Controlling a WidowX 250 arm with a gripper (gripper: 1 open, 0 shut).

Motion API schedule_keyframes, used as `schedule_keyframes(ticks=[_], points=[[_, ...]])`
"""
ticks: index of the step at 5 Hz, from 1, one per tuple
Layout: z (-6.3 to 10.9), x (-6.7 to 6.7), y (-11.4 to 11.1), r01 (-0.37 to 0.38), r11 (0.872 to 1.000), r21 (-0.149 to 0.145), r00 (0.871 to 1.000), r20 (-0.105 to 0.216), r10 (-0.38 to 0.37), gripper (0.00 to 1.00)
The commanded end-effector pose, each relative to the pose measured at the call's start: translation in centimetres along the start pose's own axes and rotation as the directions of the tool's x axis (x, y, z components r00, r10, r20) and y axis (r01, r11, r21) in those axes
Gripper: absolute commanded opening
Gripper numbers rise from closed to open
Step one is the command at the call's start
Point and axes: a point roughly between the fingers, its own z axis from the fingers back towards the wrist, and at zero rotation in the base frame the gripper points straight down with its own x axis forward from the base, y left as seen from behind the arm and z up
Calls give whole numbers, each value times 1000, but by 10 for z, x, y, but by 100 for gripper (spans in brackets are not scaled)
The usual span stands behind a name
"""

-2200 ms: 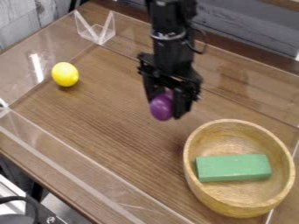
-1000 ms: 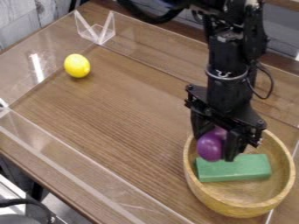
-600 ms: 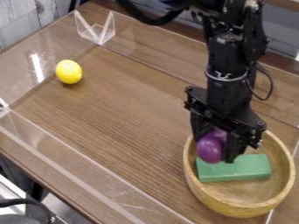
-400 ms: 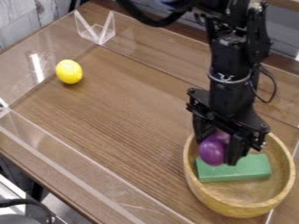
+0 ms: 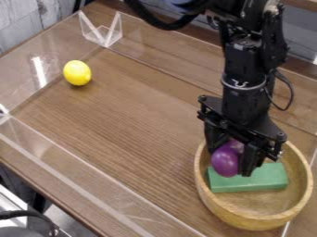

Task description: Put the purple eggplant in the brown bowl

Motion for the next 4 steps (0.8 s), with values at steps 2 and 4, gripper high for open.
schedule_keyframes(ticks=[2, 4], points=[[12, 4, 1, -11, 1000, -9, 999, 38, 11, 0], [15, 3, 6, -33, 999, -12, 999, 35, 34, 0]])
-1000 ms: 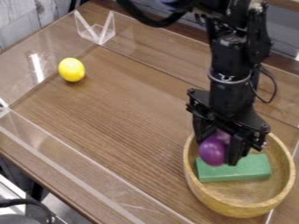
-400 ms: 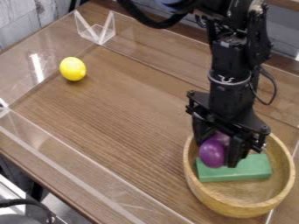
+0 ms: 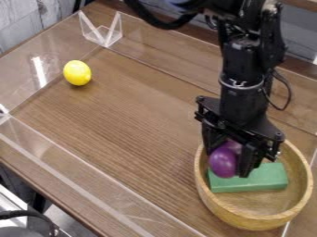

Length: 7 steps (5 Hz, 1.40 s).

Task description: Put the purple eggplant in the brown bowl

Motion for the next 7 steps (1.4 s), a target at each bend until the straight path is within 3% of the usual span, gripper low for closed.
schedule_keyframes(ticks=[1, 7], points=[[15, 4, 1, -10, 1000, -9, 999, 53, 11, 0], [23, 1, 16, -72, 997, -22, 996, 51, 73, 0]])
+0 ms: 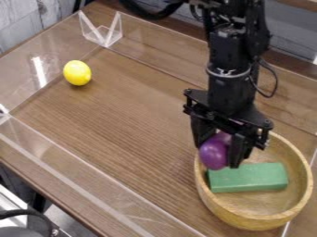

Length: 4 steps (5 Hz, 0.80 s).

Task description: Put the purple eggplant in the brown bowl

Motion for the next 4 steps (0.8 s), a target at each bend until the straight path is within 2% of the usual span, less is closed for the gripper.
schedule_keyframes(ticks=[1, 4], points=[[15, 4, 2, -9, 1000, -8, 998, 57, 10, 0], [16, 4, 8, -34, 999, -13, 998, 57, 35, 0]])
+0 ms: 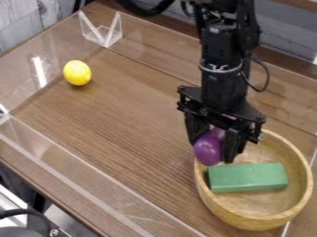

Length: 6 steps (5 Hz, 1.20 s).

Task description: Put the purple eggplant in the brown bowl

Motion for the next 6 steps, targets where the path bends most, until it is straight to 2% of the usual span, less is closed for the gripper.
schedule_keyframes(ticks=[1, 5, 6], points=[[14, 4, 1, -7, 1000, -8, 998, 58, 7, 0], [11, 6, 3, -31, 999, -13, 998, 57, 32, 0], [14, 6, 5, -37, 999, -15, 998, 58, 38, 100]])
